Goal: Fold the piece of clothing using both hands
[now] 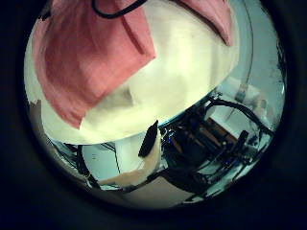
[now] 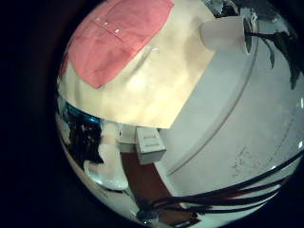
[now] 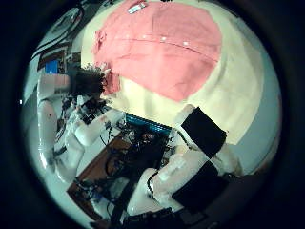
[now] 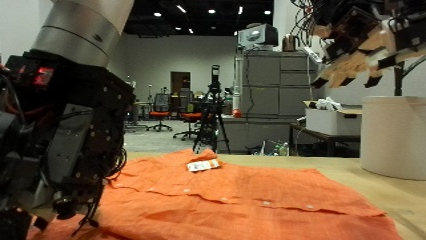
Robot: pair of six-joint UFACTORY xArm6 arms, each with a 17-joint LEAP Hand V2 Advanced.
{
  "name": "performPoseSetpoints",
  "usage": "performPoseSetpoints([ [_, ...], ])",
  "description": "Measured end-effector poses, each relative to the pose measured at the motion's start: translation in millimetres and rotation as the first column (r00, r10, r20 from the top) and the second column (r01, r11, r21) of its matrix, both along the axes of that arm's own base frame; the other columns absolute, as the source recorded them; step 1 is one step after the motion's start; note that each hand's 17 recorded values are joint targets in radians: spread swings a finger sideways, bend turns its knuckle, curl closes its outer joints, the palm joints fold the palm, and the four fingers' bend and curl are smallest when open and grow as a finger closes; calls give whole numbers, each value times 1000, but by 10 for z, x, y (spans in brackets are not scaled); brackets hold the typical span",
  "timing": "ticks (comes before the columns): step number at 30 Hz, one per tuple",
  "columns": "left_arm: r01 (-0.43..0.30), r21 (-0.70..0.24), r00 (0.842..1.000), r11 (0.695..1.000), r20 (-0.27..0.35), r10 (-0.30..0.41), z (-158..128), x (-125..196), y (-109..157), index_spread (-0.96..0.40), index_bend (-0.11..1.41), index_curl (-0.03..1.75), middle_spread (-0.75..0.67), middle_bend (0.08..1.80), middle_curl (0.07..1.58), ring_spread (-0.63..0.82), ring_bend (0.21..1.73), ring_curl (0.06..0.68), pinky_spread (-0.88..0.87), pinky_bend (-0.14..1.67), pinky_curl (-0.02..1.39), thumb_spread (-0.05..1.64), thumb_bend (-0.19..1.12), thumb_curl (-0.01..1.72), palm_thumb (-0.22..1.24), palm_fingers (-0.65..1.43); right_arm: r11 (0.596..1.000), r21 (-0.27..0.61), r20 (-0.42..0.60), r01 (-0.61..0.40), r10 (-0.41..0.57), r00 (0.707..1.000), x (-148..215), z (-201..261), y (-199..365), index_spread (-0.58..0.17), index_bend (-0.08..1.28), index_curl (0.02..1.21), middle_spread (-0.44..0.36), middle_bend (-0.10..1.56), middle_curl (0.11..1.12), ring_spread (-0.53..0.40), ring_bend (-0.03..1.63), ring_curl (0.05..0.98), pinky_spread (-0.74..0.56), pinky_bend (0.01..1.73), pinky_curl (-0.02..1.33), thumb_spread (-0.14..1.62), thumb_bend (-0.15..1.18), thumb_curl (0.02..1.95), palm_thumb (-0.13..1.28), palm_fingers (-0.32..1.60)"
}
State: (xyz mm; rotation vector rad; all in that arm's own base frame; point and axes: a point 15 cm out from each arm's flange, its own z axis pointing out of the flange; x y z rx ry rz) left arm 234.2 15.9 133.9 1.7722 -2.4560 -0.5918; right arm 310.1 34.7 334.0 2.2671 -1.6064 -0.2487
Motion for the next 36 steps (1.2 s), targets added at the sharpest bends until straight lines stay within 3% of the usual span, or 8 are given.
performPoseSetpoints([
  [8, -2, 54, 1000, 999, -15, 3, -25, 11, 34, 141, 168, 270, 85, 301, 359, 309, 518, 224, 306, 304, 314, 882, -21, 325, 313, 141, 1000, 1, 2, 2, -2, 1000, 1, 7, -14, -365, 182, 336, 38, 188, 325, 192, 190, 225, 274, 202, 319, 1393, -9, 283, 636, 208],
  [12, -5, 66, 1000, 998, -30, 7, -69, -3, 27, 99, 158, 277, 6, 421, 401, 178, 533, 223, 180, 284, 306, 891, -12, 338, 400, 286, 1000, 1, 0, 2, -2, 1000, -2, 3, -15, -365, 182, 337, 36, 188, 324, 192, 191, 224, 273, 203, 319, 1394, -9, 281, 635, 208],
  [16, -8, 83, 998, 996, -67, 14, -109, -33, 37, 29, 134, 269, -92, 543, 465, -21, 627, 249, -26, 394, 331, 903, -11, 349, 481, 497, 1000, 1, 3, 1, -1, 1000, -10, 15, -20, -365, 182, 338, 36, 188, 323, 192, 191, 223, 273, 203, 320, 1395, -8, 281, 634, 208],
  [19, -2, 88, 996, 996, -84, 9, -135, -16, 16, -62, 157, 269, -211, 622, 524, -229, 724, 280, -279, 581, 380, 915, -10, 354, 540, 700, 1000, 1, 4, 1, -1, 1000, -14, 20, -21, -365, 182, 338, 31, 188, 323, 192, 191, 223, 273, 202, 320, 1395, -8, 280, 634, 208],
  [22, 3, 83, 997, 997, -80, 3, -117, 25, 0, -158, 170, 278, -320, 678, 562, -381, 770, 299, -481, 775, 434, 950, 70, 414, 743, 899, 1000, 0, 4, 2, -2, 1000, -21, 12, -23, -365, 182, 338, 28, 188, 323, 192, 191, 223, 273, 202, 320, 1395, -8, 279, 635, 208],
  [25, 3, 72, 998, 997, -63, 1, -63, 76, -16, -236, 187, 295, -398, 692, 595, -468, 797, 321, -608, 893, 476, 963, 85, 465, 819, 966, 1000, -2, -2, 1, -1, 1000, -29, -7, -28, -365, 184, 340, 27, 188, 323, 190, 191, 222, 273, 199, 319, 1395, -8, 279, 635, 208],
  [32, -6, 43, 1000, 999, -22, 7, 104, 153, -69, -436, 301, 386, -533, 731, 608, -573, 799, 341, -727, 983, 488, 1069, 149, 582, 932, 1212, 1000, -4, -13, 1, -1, 1000, -31, -42, -29, -366, 181, 339, 27, 195, 330, 179, 190, 220, 273, 195, 315, 1395, -8, 278, 635, 218],
  [36, -11, 44, 999, 999, -32, 13, 142, 128, -65, -512, 391, 450, -563, 797, 616, -592, 833, 359, -741, 980, 476, 1103, 144, 640, 904, 1252, 1000, -8, -30, 2, -2, 1000, -65, -105, -33, -366, 180, 339, 27, 191, 330, 177, 196, 224, 265, 196, 313, 1398, -9, 279, 629, 223],
])
